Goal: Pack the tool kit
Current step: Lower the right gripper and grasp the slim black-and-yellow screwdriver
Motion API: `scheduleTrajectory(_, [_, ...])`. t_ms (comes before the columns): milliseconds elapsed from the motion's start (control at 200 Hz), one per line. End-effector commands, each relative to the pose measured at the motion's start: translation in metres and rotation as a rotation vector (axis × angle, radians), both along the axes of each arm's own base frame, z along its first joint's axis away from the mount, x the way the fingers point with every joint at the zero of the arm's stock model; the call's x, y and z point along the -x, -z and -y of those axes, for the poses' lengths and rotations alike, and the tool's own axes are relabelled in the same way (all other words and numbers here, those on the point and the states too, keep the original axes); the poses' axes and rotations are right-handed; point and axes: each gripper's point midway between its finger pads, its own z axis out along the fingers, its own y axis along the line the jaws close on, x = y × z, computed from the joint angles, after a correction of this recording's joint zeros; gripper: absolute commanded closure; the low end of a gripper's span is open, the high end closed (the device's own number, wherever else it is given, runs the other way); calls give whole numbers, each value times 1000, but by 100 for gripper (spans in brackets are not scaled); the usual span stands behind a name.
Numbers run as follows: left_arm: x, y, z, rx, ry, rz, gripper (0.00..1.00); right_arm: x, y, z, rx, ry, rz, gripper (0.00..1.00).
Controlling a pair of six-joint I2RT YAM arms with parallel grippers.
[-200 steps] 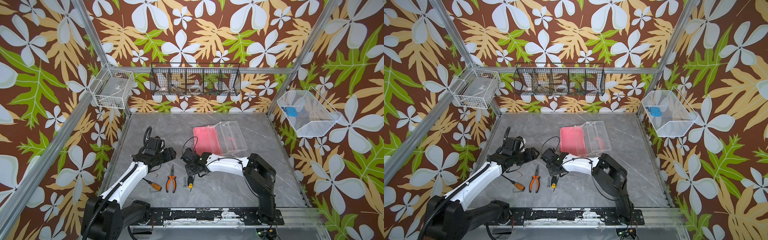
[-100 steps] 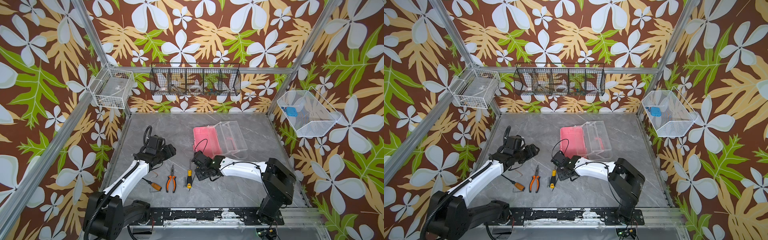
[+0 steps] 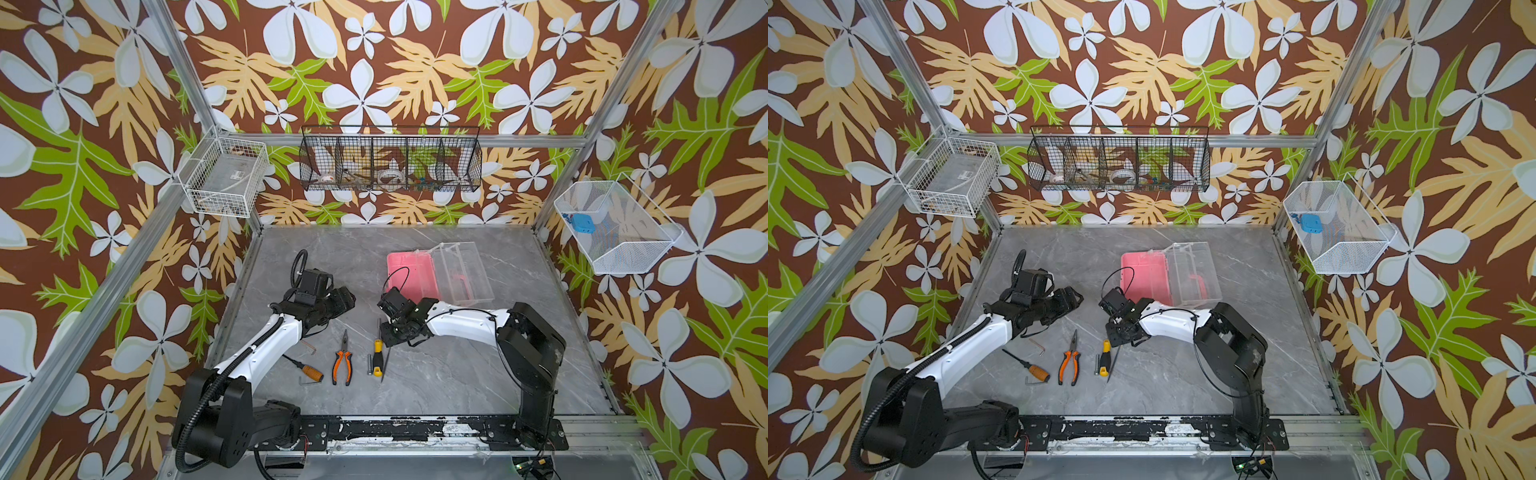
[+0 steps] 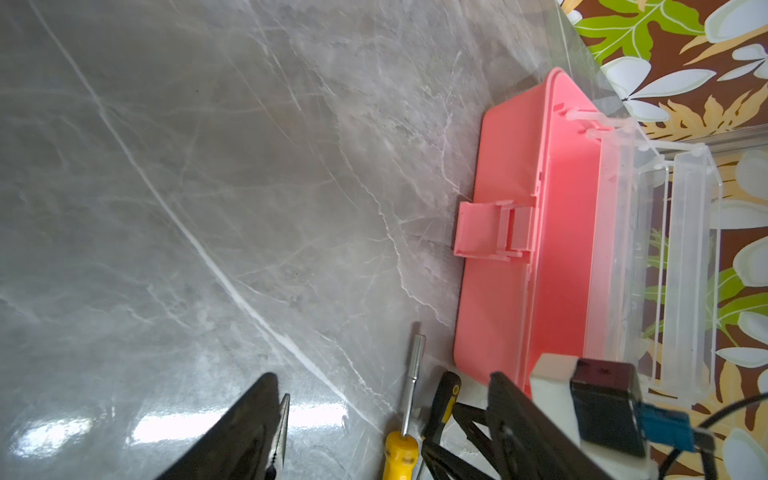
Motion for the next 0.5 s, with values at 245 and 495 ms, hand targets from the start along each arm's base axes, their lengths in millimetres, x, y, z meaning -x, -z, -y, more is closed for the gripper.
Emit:
scheduleTrajectory(245, [-11,5,7,11,29,3,20,-8,6,3,62,-36,6,53])
scheduleTrajectory(495, [-19,10,14,33,39,-11,20,-11,-2,24,155,-38,60,55])
